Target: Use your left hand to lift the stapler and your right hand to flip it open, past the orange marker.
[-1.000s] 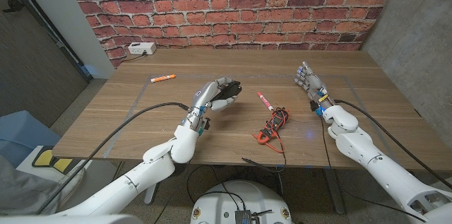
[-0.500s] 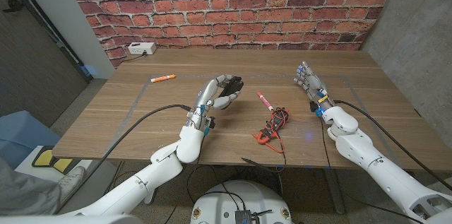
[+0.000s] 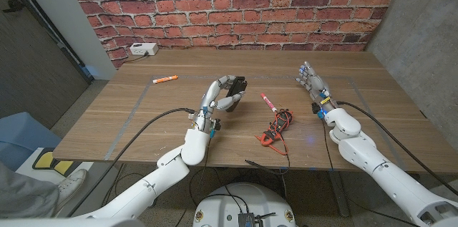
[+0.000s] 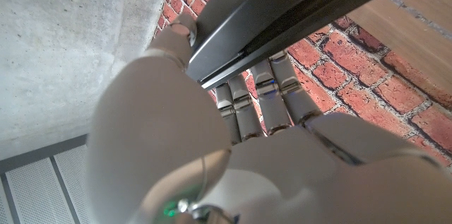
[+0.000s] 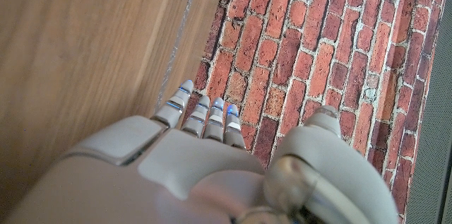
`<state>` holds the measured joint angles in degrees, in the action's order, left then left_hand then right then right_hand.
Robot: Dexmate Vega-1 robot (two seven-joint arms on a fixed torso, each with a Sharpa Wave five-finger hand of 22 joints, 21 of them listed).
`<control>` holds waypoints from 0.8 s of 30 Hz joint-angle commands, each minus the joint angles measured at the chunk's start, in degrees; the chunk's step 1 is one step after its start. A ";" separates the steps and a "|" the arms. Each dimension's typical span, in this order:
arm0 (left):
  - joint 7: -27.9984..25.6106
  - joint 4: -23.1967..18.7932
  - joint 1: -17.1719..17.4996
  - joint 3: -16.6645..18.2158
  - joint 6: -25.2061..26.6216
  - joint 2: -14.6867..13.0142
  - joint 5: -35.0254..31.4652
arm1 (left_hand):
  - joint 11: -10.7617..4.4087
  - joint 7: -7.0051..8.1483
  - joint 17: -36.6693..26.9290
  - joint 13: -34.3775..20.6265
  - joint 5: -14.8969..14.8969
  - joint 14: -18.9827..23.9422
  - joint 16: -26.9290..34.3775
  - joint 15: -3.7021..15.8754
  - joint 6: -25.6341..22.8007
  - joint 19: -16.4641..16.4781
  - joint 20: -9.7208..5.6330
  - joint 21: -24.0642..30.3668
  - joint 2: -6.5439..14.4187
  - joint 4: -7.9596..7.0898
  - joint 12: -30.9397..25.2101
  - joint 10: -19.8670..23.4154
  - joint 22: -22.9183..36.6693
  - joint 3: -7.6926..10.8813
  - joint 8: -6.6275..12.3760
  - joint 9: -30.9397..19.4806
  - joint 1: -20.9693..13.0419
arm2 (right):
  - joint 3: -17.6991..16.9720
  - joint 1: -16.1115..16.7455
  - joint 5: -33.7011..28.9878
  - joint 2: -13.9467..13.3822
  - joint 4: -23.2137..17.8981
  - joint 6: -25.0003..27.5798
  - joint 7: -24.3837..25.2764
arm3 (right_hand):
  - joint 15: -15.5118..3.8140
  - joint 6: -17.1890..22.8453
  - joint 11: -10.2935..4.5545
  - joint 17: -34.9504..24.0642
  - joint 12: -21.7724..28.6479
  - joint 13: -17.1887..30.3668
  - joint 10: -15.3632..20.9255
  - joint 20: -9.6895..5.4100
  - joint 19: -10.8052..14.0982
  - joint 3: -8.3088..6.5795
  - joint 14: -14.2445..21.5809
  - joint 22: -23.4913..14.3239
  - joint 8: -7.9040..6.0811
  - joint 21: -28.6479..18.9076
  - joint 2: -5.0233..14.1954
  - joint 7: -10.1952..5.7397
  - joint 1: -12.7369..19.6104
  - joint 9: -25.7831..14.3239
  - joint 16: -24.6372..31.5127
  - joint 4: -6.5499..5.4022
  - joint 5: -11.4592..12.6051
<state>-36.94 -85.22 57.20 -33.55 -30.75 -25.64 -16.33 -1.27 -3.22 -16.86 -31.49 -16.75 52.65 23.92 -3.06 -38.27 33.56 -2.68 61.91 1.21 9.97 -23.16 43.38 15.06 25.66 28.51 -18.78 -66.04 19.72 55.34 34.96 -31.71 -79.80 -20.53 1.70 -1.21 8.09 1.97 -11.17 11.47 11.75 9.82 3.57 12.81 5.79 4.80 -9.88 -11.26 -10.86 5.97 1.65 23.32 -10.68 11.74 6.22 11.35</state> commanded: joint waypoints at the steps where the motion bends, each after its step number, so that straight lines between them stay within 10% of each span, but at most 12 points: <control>1: 0.24 3.47 0.32 1.02 -4.74 3.71 3.54 | -10.22 10.51 -2.73 -3.60 0.20 10.41 0.25 16.83 -12.55 0.22 -7.33 0.48 4.36 -0.20 0.06 10.68 0.14 0.37 2.94 -1.35 -2.69 | 0.03 1.16 -0.77 0.06 -2.12 -0.83 0.96 | 0.36 -0.18 0.07 -0.22 0.25 -0.10 -0.14 -0.30 -0.10 -0.25 0.08 0.01 -0.25 -0.09 -0.21 0.37 0.77 -0.10 -0.09 0.05 -0.32; 24: 4.01 -1.41 4.21 4.62 -3.03 8.94 15.06 | -10.22 10.33 -3.17 -3.86 0.53 10.78 0.05 16.82 -12.93 0.05 -7.31 1.76 4.23 -0.16 0.33 11.23 -0.85 0.36 2.79 -1.26 -2.62 | -1.33 5.58 -2.93 -2.74 -7.19 -3.08 1.88 | -0.24 -1.48 -0.01 -0.17 -0.62 -0.27 -2.49 -0.67 -5.01 -0.71 -6.83 -0.01 0.35 0.71 -0.05 0.45 0.61 -0.06 -1.46 0.07 -0.42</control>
<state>-34.39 -84.74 59.85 -30.30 -34.29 -18.97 -5.86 -1.05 -3.22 -17.65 -32.79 -16.29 52.56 23.76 -2.97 -38.27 33.36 -2.87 63.05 1.21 9.95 -22.60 43.60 14.15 25.64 28.51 -18.78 -66.04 19.11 58.65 33.23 -33.03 -84.10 -23.16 2.47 -1.60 6.92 2.14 -11.19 11.00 11.45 7.74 2.77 8.28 5.34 -1.32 -9.88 -11.00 -10.36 5.97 1.93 23.32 -10.68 10.36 6.23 11.02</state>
